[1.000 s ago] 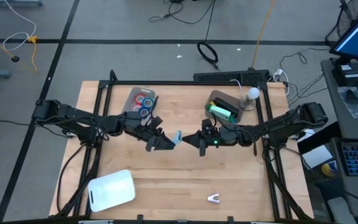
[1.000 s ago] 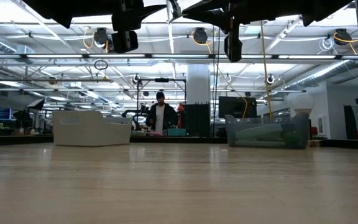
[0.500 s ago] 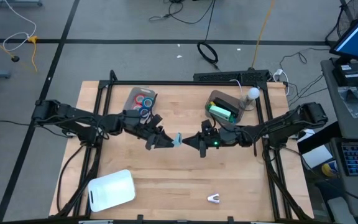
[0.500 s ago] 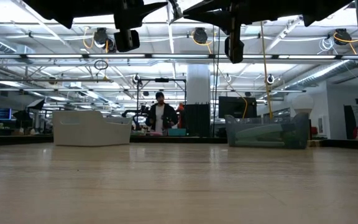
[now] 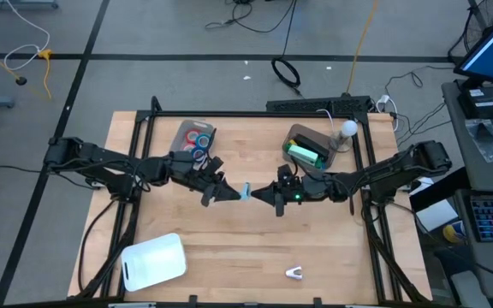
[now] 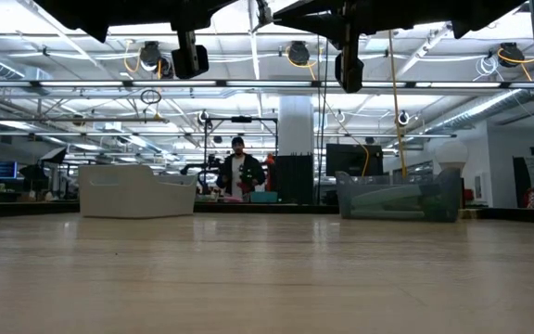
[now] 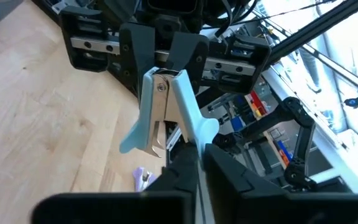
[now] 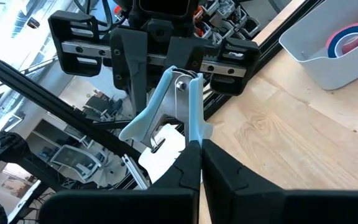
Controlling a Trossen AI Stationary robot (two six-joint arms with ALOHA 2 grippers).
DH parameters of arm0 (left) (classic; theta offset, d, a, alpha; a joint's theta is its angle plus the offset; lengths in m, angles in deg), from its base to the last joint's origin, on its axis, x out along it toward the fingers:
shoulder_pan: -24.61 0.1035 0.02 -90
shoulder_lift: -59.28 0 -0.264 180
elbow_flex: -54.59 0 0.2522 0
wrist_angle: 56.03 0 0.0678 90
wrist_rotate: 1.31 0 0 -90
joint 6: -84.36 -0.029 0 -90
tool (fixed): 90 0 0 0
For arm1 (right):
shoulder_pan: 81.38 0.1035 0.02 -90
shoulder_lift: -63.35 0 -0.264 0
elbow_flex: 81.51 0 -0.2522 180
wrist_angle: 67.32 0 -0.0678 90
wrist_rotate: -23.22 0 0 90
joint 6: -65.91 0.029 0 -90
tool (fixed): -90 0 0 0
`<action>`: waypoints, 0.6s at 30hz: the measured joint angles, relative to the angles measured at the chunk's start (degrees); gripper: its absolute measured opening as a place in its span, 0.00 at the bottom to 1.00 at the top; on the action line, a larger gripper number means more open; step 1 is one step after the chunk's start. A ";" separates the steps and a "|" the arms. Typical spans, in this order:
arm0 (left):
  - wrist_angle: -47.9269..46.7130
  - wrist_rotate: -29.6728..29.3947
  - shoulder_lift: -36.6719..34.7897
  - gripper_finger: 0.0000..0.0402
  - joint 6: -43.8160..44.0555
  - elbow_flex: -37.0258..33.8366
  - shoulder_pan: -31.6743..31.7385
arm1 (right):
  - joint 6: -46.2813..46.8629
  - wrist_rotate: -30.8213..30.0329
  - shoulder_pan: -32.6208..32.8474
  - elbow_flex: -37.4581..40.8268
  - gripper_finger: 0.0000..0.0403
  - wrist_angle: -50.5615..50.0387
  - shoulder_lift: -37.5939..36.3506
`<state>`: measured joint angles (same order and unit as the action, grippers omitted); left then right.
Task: Pick and place Stapler, Stapler remover, tape
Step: Put the blue staple remover into the white bin
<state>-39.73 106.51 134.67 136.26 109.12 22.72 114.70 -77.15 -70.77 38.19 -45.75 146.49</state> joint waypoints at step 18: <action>-5.59 0.85 0.00 0.01 -2.78 0.02 0.00 | 0.98 12.91 -0.11 0.07 0.13 -5.13 0.02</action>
<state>-45.32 107.36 134.67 133.48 109.14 22.72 115.68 -64.24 -70.87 38.25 -50.89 146.51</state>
